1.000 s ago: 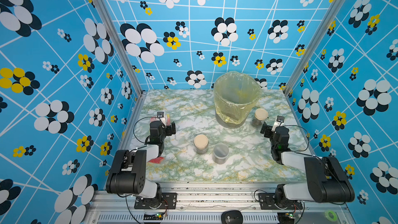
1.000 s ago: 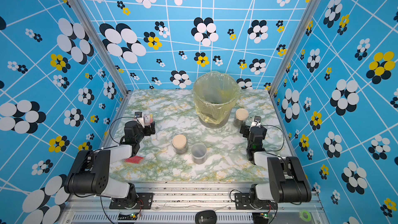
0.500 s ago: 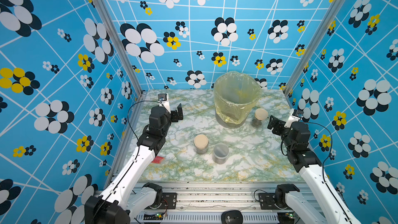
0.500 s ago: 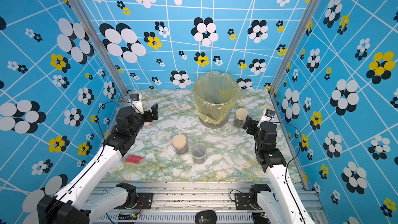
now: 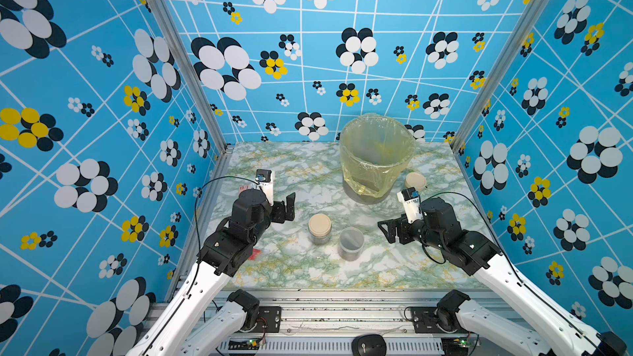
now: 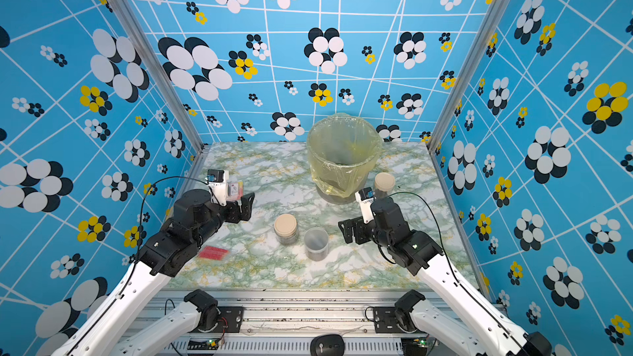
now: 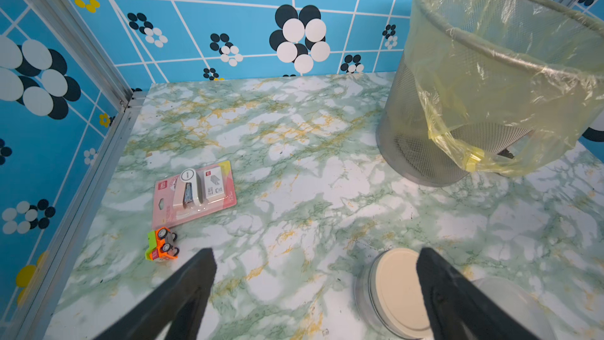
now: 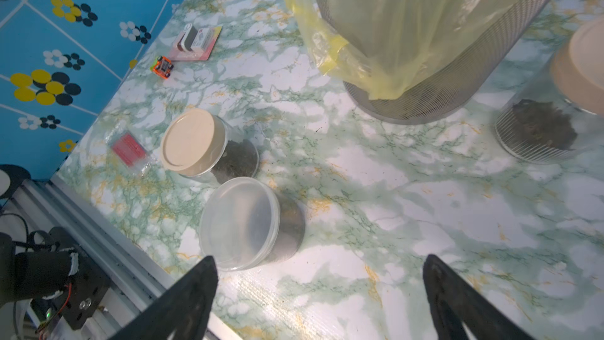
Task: Empty moldy tea leaves from jars
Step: Pick up the jar from the center of the board.
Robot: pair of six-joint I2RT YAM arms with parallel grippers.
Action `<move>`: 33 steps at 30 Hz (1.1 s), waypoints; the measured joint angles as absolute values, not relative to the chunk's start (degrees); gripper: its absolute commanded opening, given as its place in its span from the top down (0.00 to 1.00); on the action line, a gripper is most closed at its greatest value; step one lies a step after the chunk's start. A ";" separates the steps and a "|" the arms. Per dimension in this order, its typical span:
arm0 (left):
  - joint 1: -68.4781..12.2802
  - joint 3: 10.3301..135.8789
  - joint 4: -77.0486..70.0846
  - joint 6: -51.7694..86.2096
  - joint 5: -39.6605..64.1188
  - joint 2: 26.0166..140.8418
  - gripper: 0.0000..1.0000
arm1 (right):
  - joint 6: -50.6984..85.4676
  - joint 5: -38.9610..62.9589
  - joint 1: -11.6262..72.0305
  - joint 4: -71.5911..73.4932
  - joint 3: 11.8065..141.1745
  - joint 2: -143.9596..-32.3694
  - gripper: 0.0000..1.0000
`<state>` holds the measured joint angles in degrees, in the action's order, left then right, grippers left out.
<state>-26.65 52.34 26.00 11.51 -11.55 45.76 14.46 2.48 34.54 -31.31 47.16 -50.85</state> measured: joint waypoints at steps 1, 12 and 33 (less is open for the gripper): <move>-26.65 52.07 26.24 11.66 -11.51 45.50 0.01 | 14.09 2.76 35.44 -32.18 48.03 -52.16 0.01; -26.72 51.92 29.30 12.49 -10.74 45.12 0.01 | 12.19 3.07 46.44 -35.51 52.12 -65.32 0.01; -29.02 52.01 32.25 10.94 -11.97 45.15 0.01 | 9.61 0.67 51.94 -32.53 57.49 -80.38 0.01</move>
<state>-29.02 52.01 32.25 10.94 -11.97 45.15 9.61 0.67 51.94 -32.53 57.49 -80.38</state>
